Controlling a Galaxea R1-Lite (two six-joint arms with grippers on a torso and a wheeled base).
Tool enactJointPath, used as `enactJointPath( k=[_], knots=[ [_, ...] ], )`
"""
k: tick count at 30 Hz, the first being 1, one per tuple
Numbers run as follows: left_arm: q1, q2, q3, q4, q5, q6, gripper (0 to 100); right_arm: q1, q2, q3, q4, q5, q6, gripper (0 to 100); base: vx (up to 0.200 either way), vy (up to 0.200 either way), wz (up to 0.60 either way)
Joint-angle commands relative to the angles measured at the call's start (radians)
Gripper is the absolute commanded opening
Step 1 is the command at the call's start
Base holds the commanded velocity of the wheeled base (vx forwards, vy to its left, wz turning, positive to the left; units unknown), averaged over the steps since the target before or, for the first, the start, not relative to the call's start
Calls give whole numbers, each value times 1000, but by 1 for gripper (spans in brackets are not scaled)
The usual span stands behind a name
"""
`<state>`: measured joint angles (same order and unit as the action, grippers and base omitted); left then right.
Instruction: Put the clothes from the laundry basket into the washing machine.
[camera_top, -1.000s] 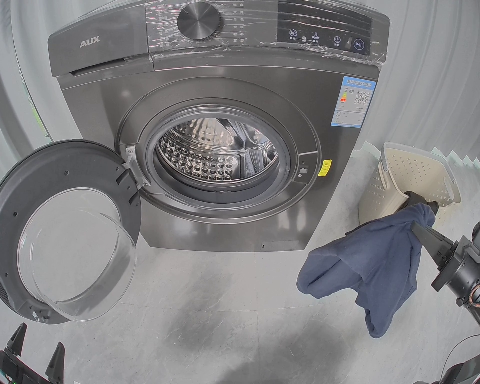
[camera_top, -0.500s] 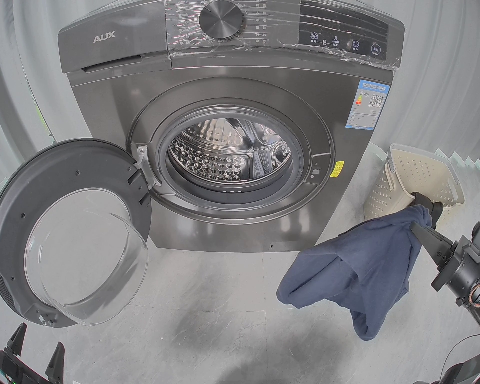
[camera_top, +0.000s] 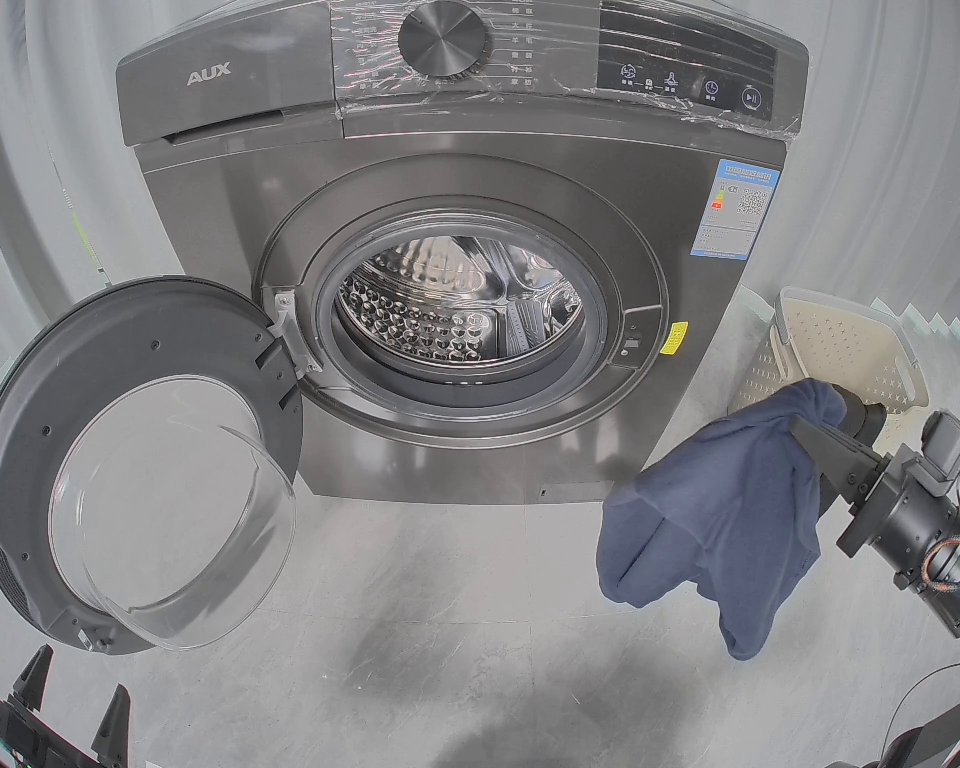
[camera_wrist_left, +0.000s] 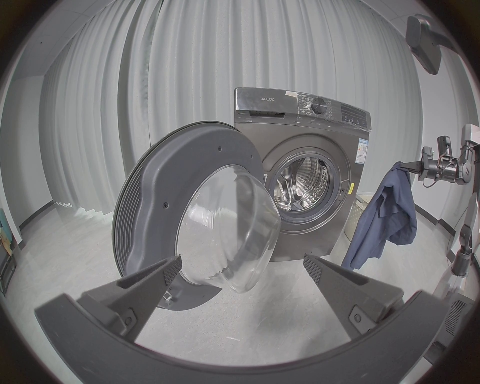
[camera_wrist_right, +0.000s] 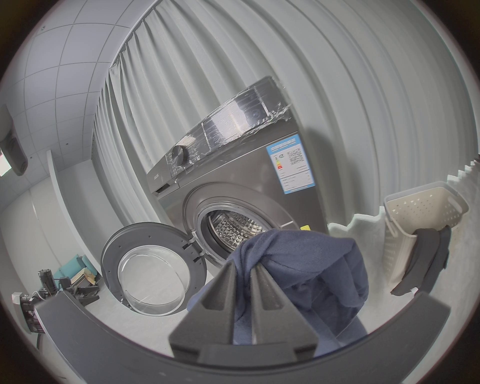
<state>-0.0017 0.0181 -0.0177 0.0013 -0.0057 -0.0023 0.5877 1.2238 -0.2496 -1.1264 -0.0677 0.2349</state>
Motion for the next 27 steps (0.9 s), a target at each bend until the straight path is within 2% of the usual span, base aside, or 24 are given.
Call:
enactJointPath(
  k=[1,6,8,10,12,14,16,19,21,22,24,25,27],
  knots=[
    [3,-18,16,0,1,1,100,46,85,-45,-1,-1,1,0,0,0,0],
    [3,-18,16,-1,0,1,100,80,167,-86,-3,-4,-2,0,0,0,0],
    [3,-18,16,-4,-3,16,100,86,223,-108,-15,-6,-5,0,0,0,0],
    [5,-18,16,-4,-3,15,100,93,241,-120,-30,-8,-5,0,0,0,0],
    [5,-18,16,-6,-10,36,100,120,304,-155,-82,-23,1,0,0,0,0],
    [5,-18,5,-35,-22,47,100,123,356,-181,-112,-40,4,0,0,0,0],
    [8,-13,-76,-96,-45,39,100,124,416,-208,-161,-47,11,0,0,0,0],
    [19,66,-160,-104,-109,42,100,126,482,-247,-250,-50,12,0,0,0,0],
    [5,114,-145,-103,-158,44,100,130,534,-289,-300,-52,12,0,0,0,0],
    [-3,148,-117,-103,-203,39,100,133,568,-318,-332,-54,12,0,0,0,0],
    [-3,148,-117,-103,-203,39,100,133,568,-318,-332,-54,12,0,0,0,0],
    [-15,260,-84,-118,-326,31,100,133,617,-358,-371,-54,11,0,0,0,0],
    [-15,329,-85,-136,-390,19,100,135,635,-366,-374,-55,11,0,0,0,0]
  ],
)
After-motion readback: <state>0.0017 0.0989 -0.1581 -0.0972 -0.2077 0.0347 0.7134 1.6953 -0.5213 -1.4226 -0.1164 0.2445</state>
